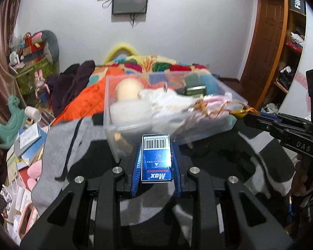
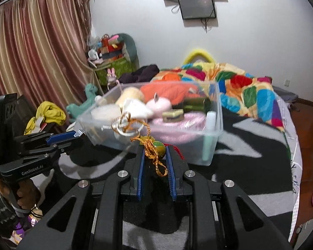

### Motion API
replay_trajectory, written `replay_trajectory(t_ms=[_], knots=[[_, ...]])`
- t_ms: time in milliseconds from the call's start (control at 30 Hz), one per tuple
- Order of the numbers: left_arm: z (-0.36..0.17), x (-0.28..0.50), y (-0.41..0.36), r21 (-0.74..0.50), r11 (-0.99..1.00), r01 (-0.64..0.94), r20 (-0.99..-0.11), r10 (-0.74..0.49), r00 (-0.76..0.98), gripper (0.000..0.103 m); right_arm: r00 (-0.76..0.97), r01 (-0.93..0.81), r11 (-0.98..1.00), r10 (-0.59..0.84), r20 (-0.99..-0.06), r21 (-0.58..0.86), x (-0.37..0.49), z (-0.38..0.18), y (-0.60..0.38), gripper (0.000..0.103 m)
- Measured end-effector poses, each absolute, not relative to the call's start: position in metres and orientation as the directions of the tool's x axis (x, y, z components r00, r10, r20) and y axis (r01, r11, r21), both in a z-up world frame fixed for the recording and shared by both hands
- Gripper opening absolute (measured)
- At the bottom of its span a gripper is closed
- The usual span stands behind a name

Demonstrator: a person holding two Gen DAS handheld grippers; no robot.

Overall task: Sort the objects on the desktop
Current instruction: 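Lower blue card into clear box with left tool while right tool drops orange cord in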

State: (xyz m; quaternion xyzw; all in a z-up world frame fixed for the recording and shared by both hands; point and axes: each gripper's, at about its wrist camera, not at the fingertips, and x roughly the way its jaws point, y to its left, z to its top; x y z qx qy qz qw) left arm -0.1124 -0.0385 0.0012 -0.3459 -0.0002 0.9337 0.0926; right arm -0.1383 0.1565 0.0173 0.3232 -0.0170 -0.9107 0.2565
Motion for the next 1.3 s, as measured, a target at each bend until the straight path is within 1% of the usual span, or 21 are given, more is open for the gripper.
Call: replay_trajectory(t_ms=[200, 400, 533, 800, 1000, 1300], knots=[[0.018, -0.119, -0.034, -0.063, -0.982, -0.179, -0.609, 0.180, -0.773, 0.027, -0.686, 0.453, -0.876, -0.460, -0.564, 0.164, -0.143, 0.027, 0.155, 0.017], [0.029, -0.133, -0.036, -0.125, -0.974, -0.190, -0.590, 0.226, -0.775, 0.027, -0.696, 0.449, -0.883, -0.441, -0.567, 0.135, -0.156, 0.028, 0.148, 0.017], [0.032, -0.144, -0.033, -0.119, -0.977, -0.179, -0.577, 0.215, -0.788, 0.027, -0.696, 0.446, -0.886, -0.432, -0.573, 0.127, -0.167, 0.025, 0.145, 0.017], [0.018, -0.176, -0.035, -0.117, -0.984, -0.137, -0.617, 0.180, -0.766, 0.027, -0.684, 0.447, -0.889, -0.413, -0.602, 0.103, -0.185, 0.017, 0.138, 0.017], [0.002, -0.193, -0.036, -0.137, -0.983, -0.123, -0.653, 0.183, -0.735, 0.027, -0.669, 0.430, -0.895, -0.407, -0.622, 0.123, -0.195, 0.009, 0.141, 0.017], [-0.007, -0.199, -0.033, -0.143, -0.980, -0.136, -0.667, 0.197, -0.718, 0.027, -0.665, 0.421, -0.898, -0.400, -0.630, 0.126, -0.199, 0.008, 0.136, 0.017]])
